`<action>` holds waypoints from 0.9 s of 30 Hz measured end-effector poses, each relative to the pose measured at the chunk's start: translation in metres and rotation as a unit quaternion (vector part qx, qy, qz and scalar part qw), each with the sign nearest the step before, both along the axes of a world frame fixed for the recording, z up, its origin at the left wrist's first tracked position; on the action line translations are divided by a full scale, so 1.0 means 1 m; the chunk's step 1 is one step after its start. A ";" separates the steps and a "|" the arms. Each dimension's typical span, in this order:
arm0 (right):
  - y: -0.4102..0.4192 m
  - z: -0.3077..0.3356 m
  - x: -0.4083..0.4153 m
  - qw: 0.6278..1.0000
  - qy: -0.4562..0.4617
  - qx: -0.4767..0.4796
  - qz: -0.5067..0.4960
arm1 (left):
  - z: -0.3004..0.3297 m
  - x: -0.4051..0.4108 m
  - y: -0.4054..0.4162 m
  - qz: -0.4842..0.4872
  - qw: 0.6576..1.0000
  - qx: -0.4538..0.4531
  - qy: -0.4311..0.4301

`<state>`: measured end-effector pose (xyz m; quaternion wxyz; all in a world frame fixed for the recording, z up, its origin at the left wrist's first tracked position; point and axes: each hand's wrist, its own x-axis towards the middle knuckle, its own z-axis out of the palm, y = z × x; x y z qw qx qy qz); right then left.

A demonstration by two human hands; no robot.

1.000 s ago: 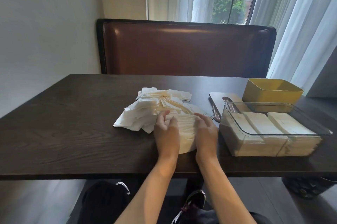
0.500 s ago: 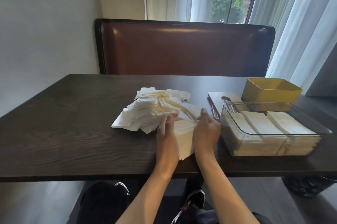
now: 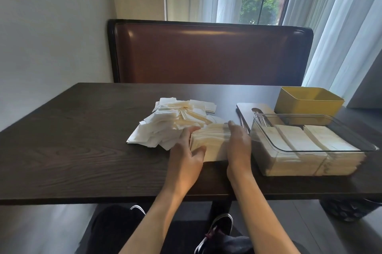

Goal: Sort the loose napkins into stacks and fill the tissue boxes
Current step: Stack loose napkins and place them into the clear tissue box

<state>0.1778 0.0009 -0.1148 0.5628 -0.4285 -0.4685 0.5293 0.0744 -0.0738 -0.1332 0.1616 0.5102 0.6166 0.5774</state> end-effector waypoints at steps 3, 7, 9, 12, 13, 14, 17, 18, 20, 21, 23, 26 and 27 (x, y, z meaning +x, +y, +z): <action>-0.003 -0.005 -0.003 0.999 -0.013 -0.021 0.033 | 0.004 0.009 0.004 0.001 0.997 -0.019 -0.080; -0.005 -0.006 -0.004 0.999 -0.024 -0.013 0.040 | 0.008 0.023 0.016 0.039 0.976 0.004 -0.214; -0.005 -0.006 -0.002 0.999 -0.012 -0.017 0.033 | 0.009 0.025 0.023 0.076 0.967 0.020 -0.243; -0.003 -0.008 -0.001 0.998 -0.027 -0.002 0.053 | 0.007 0.027 0.032 0.119 0.959 0.038 -0.255; -0.003 -0.008 -0.002 0.998 -0.025 -0.001 0.065 | 0.006 0.027 0.033 0.124 0.957 0.040 -0.260; -0.002 -0.009 -0.003 0.998 -0.018 -0.002 0.067 | 0.007 0.027 0.034 0.126 0.955 0.043 -0.267; -0.001 -0.008 0.000 0.998 0.001 -0.022 0.051 | 0.010 0.026 0.033 0.117 0.948 0.055 -0.292; 0.001 -0.009 0.002 0.998 0.002 -0.027 0.062 | 0.011 0.026 0.032 0.113 0.946 0.060 -0.297; 0.002 -0.009 0.004 0.996 0.010 -0.022 0.083 | 0.011 0.027 0.030 0.108 0.944 0.069 -0.304; 0.000 -0.008 0.005 0.996 0.017 -0.023 0.082 | 0.010 0.027 0.030 0.110 0.942 0.070 -0.309; 0.001 -0.009 0.006 0.996 0.019 -0.033 0.076 | 0.010 0.026 0.031 0.111 0.939 0.070 -0.318; 0.003 -0.011 0.003 0.995 0.002 -0.031 0.097 | 0.009 0.026 0.033 0.113 0.941 0.065 -0.313; 0.002 -0.011 0.002 0.995 0.002 -0.033 0.096 | 0.009 0.025 0.034 0.119 0.941 0.063 -0.311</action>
